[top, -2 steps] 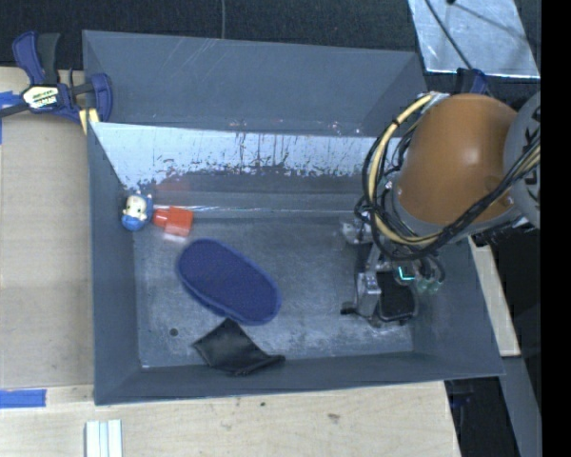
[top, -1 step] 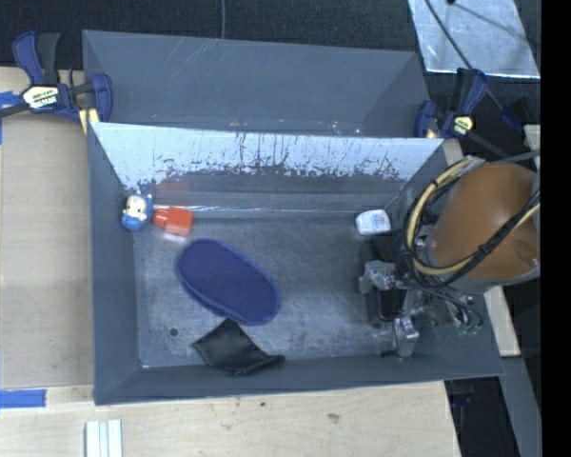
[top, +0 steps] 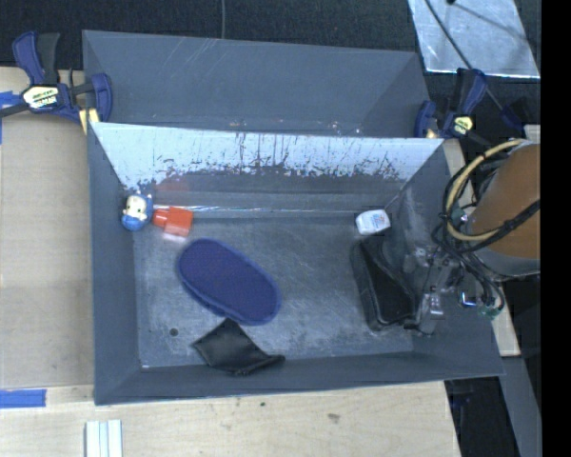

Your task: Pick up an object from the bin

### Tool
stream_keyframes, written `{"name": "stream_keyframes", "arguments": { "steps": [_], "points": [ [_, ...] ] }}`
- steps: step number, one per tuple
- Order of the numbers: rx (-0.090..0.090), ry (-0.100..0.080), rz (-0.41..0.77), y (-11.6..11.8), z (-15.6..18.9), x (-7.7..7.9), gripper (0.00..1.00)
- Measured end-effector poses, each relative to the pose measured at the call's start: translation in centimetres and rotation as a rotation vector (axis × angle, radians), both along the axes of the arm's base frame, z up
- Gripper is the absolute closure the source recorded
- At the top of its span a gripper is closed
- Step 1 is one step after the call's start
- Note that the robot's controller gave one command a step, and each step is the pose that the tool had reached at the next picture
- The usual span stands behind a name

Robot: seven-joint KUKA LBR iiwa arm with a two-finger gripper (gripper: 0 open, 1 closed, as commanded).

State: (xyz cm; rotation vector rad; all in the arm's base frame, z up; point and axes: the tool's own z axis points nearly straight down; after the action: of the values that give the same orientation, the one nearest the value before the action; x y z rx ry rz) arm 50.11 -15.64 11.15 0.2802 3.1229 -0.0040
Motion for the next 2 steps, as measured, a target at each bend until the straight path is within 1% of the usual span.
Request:
{"name": "stream_keyframes", "arguments": {
  "steps": [1,2],
  "points": [
    [0.002,0.01,-0.007,2.06,-4.39,0.54,0.0],
    [0.0,0.005,-0.009,1.85,-4.09,0.64,1.0]
  ]
}}
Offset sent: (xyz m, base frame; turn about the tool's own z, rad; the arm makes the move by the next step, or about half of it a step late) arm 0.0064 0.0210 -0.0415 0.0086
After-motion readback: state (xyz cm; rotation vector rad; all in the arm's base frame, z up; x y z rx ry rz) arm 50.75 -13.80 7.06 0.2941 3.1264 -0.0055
